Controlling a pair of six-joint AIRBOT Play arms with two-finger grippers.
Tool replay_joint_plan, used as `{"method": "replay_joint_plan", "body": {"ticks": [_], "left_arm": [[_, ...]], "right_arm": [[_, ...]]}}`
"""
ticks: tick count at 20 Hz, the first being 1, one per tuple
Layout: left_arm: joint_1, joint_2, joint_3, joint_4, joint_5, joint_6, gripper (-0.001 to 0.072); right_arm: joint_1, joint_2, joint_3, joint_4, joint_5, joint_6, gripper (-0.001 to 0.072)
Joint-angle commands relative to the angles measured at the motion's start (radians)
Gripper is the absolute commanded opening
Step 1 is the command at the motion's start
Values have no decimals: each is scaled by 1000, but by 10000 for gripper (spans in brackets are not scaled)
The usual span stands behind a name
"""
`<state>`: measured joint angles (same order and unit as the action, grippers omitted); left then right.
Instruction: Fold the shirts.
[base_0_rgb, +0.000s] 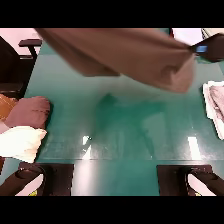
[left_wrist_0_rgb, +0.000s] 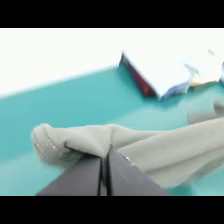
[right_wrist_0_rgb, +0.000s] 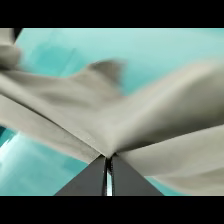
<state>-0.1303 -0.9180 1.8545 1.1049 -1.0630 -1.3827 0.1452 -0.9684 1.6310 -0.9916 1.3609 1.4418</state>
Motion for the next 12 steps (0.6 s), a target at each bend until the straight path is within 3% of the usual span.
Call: {"method": "replay_joint_plan", "body": {"ticks": [1,6,9,12], "left_arm": [[1,71,49,-18,-6,-1,28],[1,12,-21,-28,-118,-5,29],[1,-91,-109,-3,-249,-5,29],[1,-224,-239,66,-256,-3,30]], "right_arm": [[-10,72,118,-111,126,91,18],[-9,-54,150,-112,210,132,18],[-9,-241,150,-112,220,132,18],[0,-470,150,-111,216,132,18]]}}
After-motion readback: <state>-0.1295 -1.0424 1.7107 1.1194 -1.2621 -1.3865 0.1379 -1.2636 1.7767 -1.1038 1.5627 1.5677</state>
